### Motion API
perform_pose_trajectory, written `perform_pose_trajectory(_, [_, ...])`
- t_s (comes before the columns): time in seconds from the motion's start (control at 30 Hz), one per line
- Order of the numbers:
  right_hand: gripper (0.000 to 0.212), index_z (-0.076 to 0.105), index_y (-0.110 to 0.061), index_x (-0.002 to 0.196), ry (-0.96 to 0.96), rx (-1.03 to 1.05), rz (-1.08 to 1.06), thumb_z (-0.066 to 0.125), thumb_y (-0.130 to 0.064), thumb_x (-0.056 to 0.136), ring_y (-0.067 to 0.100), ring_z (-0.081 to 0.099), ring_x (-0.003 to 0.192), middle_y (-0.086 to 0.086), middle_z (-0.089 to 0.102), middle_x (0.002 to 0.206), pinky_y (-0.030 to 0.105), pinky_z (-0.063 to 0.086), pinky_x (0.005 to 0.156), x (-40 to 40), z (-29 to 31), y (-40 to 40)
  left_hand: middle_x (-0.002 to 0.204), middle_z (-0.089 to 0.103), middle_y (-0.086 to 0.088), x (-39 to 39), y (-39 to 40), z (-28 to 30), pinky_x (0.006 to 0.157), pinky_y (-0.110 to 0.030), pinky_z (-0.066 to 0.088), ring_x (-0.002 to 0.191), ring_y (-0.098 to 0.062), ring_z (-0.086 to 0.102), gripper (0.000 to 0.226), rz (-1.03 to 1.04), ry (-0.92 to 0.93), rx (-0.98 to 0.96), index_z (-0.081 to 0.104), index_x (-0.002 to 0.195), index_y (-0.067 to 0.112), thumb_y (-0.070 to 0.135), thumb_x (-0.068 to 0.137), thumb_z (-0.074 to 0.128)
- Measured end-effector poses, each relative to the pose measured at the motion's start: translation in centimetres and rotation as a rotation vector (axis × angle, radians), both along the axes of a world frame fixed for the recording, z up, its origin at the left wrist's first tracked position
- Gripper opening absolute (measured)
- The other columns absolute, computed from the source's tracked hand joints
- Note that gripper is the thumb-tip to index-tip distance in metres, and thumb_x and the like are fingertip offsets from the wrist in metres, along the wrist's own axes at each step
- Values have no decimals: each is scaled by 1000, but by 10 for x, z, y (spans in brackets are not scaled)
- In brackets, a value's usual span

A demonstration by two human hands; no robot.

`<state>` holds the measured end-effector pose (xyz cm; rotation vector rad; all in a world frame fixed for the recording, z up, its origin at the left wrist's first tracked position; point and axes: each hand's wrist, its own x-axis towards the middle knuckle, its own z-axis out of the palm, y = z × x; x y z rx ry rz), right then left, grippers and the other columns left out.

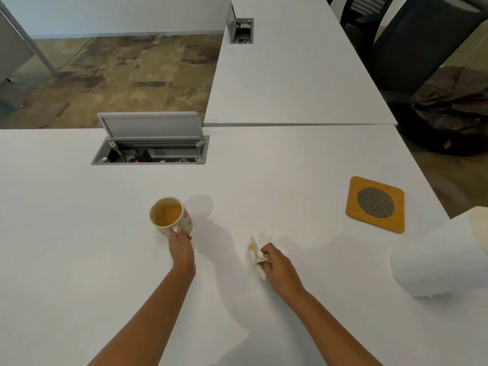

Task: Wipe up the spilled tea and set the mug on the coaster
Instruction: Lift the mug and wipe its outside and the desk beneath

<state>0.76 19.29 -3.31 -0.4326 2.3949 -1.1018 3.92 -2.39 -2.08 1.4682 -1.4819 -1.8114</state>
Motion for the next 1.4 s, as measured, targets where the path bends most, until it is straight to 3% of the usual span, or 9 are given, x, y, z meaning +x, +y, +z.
perform_pose_trajectory(0.13, [9, 47, -15, 84, -64, -65, -91, 53, -13, 90, 10, 42, 63, -4, 51, 74, 20, 31, 54, -1, -1, 13, 122, 46, -2, 8, -12, 5, 96, -28, 36, 112, -18, 45, 41, 5, 136, 57, 32, 139, 11, 24, 100, 29])
perform_pose_trajectory(0.33, [3, 53, -14, 88, -226, -140, -229, 54, -16, 91, 10, 49, 70, -7, 56, 77, 20, 35, 59, -4, -4, 23, 117, 51, -3, 21, -18, 14, 92, -30, 39, 103, -18, 50, 36, -10, 234, 107, 37, 133, 12, 21, 99, 32])
perform_pose_trajectory(0.5, [9, 52, -19, 84, -323, -205, -327, 52, -14, 91, 9, 55, 71, -4, 60, 81, 20, 39, 57, -9, -1, 28, 92, 55, 3, 34, -19, 20, 79, -25, 42, 87, -13, 49, 17, -37, 277, 92, 51, 94, 20, 18, 97, 35])
perform_pose_trajectory(0.6, [9, 53, -21, 85, -368, -277, -379, 52, -15, 92, 12, 57, 74, 0, 63, 87, 24, 43, 62, -12, -1, 34, 74, 46, 2, 39, -15, 28, 74, -23, 40, 76, -11, 44, 25, -26, 284, 78, 47, 75, 19, 18, 97, 34])
perform_pose_trajectory(0.73, [7, 56, -19, 95, -494, -446, -490, 51, -15, 94, 22, 64, 94, 6, 67, 102, 36, 51, 79, -15, -2, 33, 65, 37, 0, 41, -13, 47, 77, -27, 40, 70, -14, 39, 35, -60, 302, 0, 37, 61, 17, 12, 96, 31])
perform_pose_trajectory(0.93, [14, 57, -10, 103, -648, -782, -571, 44, -7, 96, 23, 68, 93, 9, 68, 100, 25, 59, 66, -17, 14, 28, 66, 36, -2, 39, -2, 84, 76, -30, 38, 70, -14, 35, 30, -173, 309, -55, 40, 64, 12, 10, 93, 34])
perform_pose_trajectory(1.1, [19, 55, -7, 111, -671, -895, -454, 42, -10, 97, 23, 63, 103, 9, 65, 108, 35, 52, 90, -18, 35, 7, 67, 42, -2, 32, 20, 114, 82, -28, 45, 75, -14, 43, 28, -211, 306, -8, 48, 70, 13, 14, 95, 37])
perform_pose_trajectory(1.4, [20, 51, -3, 112, -812, -1114, -436, 42, 0, 95, 21, 63, 89, 14, 60, 101, 31, 57, 82, -27, 58, -21, 50, 47, 5, 27, 65, 145, 80, -35, 47, 64, -15, 45, 36, -352, 270, 14, 47, 58, 14, 13, 93, 40])
